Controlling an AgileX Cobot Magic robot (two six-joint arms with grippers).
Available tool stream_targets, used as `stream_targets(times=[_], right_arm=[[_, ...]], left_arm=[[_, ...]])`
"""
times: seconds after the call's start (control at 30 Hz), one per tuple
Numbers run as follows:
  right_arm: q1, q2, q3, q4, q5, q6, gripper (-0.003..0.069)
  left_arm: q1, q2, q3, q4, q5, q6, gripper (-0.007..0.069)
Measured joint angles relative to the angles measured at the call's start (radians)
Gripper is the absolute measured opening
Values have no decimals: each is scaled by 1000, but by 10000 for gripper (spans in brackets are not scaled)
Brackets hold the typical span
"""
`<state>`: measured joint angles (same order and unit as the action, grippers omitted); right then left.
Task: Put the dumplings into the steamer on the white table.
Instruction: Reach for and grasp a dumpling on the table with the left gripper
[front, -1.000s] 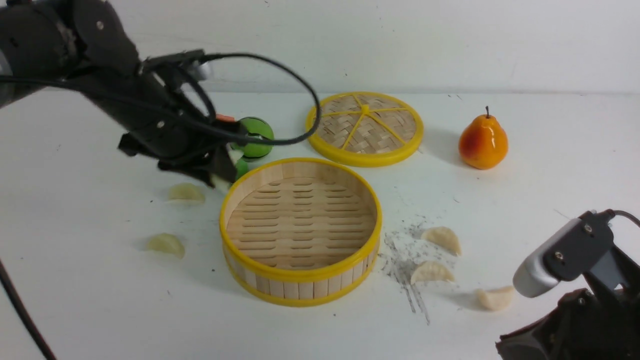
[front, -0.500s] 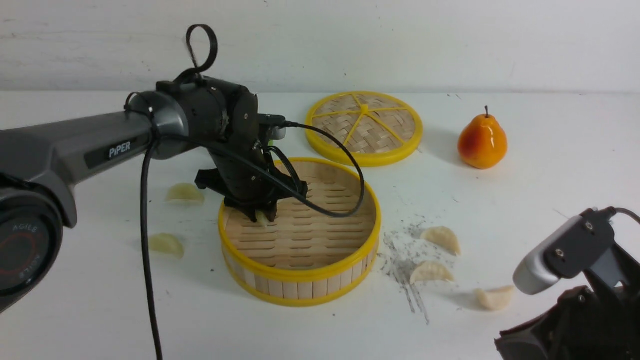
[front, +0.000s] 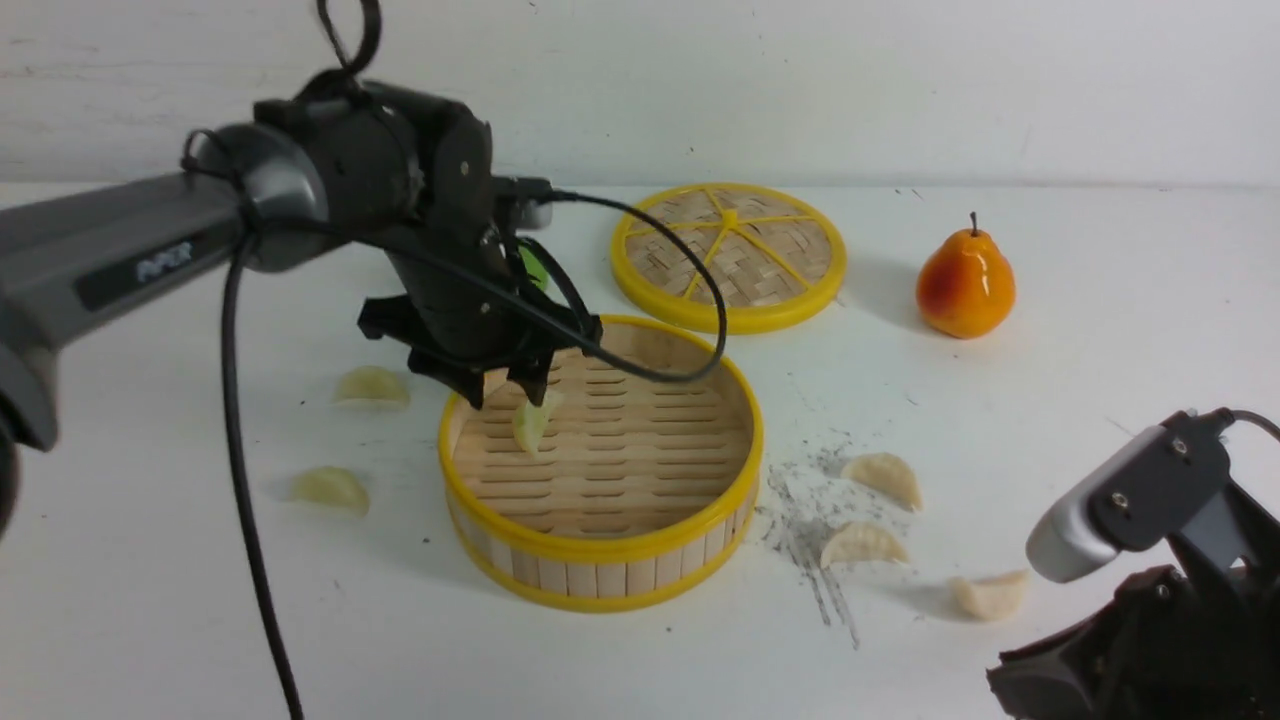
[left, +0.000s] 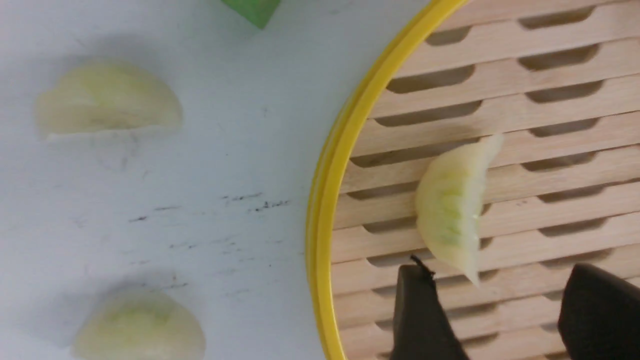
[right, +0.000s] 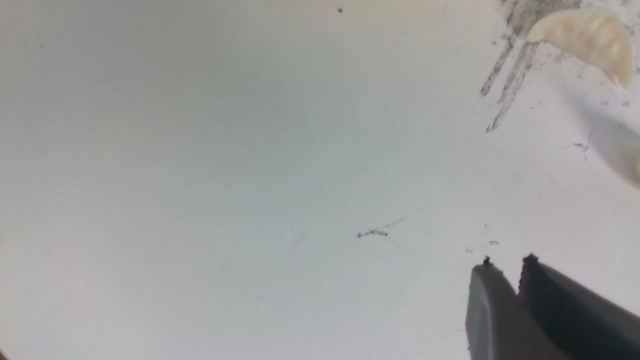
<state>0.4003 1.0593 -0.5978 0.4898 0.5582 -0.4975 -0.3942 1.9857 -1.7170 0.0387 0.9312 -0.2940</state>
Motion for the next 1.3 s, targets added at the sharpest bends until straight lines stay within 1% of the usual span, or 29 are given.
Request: stream_targets(times=[0.1, 0.23, 0.33, 0.37, 0.4, 0.5, 0.57, 0.7, 0.9, 1.07, 1.1, 1.2, 1.3], right_arm=[[0, 20, -1, 0, -5, 0, 85], [0, 51, -1, 19, -7, 8, 85], [0, 58, -1, 33, -7, 37, 90], [0, 58, -1, 33, -7, 39, 90], [0, 58, -1, 43, -7, 55, 94], [0, 58, -1, 61, -1, 65, 99], [0, 58, -1, 68, 3, 66, 103], [0, 58, -1, 84, 11, 66, 111], [0, 58, -1, 92, 20, 66, 118], [0, 58, -1, 103, 23, 66, 124], [0, 58, -1, 109, 23, 66, 125], [0, 58, -1, 112, 24, 66, 129], [0, 58, -1, 112, 25, 66, 132]], left_arm=[[0, -75, 3, 22, 6, -60, 356], [6, -160, 50, 134, -5, -160, 342], [45, -186, 134, 186, -17, -244, 342], [52, -186, 148, 187, -20, -253, 342], [84, -187, 212, 188, -46, -283, 342], [144, -186, 333, 151, -136, -334, 342], [174, -185, 373, 119, -188, -359, 342], [240, -179, 404, 67, -283, -459, 342], [259, -162, 404, 58, -282, -531, 342], [259, -96, 404, 14, -282, -542, 363], [259, -70, 404, 6, -282, -542, 383], [259, -33, 404, 11, -282, -542, 410], [259, -17, 404, 15, -290, -538, 414]])
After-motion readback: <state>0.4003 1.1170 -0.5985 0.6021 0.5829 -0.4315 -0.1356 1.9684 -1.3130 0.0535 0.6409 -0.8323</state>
